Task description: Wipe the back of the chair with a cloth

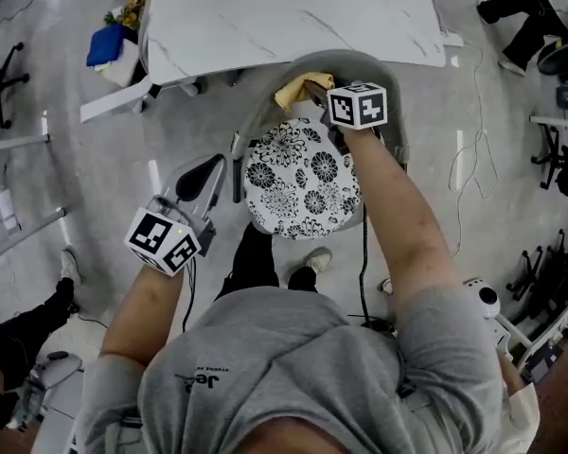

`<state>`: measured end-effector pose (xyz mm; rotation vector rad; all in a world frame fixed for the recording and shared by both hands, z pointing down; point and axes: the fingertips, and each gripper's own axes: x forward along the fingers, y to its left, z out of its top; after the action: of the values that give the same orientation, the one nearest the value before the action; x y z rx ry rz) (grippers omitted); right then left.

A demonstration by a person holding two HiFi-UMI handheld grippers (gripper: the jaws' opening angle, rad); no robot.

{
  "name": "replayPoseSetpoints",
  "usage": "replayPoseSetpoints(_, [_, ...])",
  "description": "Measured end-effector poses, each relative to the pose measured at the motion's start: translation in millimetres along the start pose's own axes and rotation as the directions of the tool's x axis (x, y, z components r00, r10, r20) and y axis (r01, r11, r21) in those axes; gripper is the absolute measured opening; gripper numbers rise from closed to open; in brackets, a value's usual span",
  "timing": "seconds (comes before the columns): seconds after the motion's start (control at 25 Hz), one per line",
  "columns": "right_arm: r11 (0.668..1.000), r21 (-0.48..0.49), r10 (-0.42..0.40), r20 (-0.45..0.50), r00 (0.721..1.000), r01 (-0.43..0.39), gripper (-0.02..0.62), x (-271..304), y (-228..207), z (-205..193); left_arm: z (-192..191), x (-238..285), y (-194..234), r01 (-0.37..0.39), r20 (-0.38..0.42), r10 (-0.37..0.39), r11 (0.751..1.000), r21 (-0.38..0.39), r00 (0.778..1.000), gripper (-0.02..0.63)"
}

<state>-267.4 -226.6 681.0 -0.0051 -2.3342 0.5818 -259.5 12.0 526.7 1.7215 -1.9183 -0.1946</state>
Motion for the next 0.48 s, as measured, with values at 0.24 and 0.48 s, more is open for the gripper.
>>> replayPoseSetpoints(0.24, [0.959, 0.211, -0.205, 0.066, 0.976, 0.188, 0.051, -48.1, -72.6, -6.7, 1.6, 18.7, -14.0, 0.039, -0.015, -0.039, 0.999, 0.021, 0.999, 0.031])
replayPoseSetpoints(0.48, [0.899, 0.350, -0.317, 0.100, 0.943, 0.265, 0.049, -105.0, -119.1, -15.6, 3.2, 39.6, -34.1, 0.080, -0.025, -0.079, 0.996, 0.039, 0.997, 0.031])
